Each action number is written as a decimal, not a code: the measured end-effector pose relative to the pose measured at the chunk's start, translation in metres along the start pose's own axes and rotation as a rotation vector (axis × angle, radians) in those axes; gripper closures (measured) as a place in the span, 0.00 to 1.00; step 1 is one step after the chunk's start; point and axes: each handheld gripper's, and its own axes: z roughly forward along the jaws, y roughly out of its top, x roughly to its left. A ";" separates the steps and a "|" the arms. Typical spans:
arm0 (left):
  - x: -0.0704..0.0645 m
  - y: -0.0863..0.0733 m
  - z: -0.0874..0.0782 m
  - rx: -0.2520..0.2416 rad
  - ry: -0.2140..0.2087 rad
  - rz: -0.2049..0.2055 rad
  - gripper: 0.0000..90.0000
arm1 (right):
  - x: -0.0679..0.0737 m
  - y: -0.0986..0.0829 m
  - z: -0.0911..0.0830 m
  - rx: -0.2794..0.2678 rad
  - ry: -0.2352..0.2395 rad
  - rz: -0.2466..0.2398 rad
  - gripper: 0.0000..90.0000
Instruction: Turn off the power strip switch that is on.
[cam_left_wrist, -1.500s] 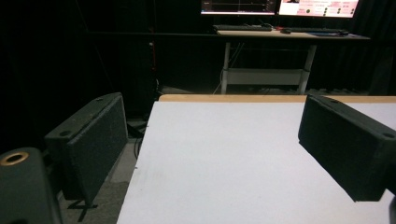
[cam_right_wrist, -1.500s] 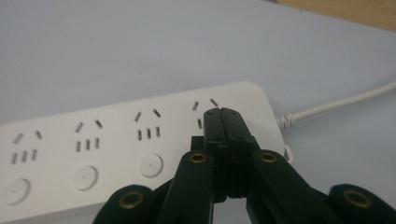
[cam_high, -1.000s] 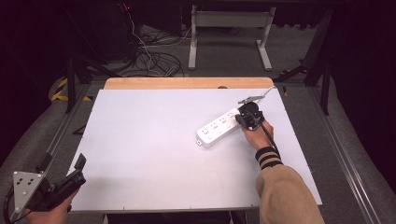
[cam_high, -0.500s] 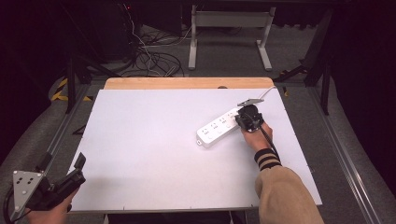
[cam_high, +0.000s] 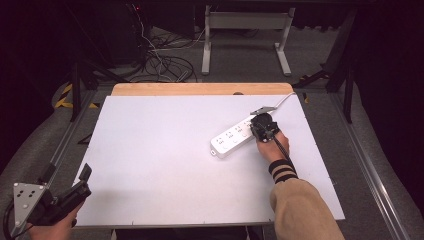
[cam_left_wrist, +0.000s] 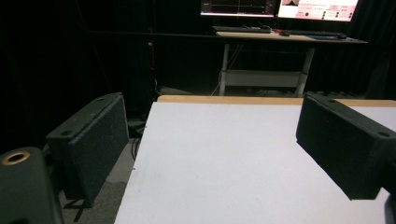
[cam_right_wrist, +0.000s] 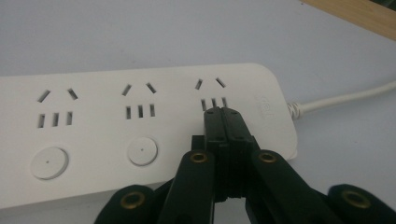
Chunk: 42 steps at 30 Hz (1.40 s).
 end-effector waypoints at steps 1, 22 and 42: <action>0.000 0.000 0.000 0.000 -0.001 -0.001 0.11 | 0.000 0.000 0.000 0.006 -0.003 0.002 1.00; -0.003 0.002 0.006 0.003 -0.018 -0.005 0.11 | -0.003 -0.008 0.003 -0.070 -0.030 -0.029 1.00; -0.001 0.003 0.006 0.002 -0.020 -0.018 0.11 | 0.006 -0.007 0.003 -0.057 -0.096 -0.127 1.00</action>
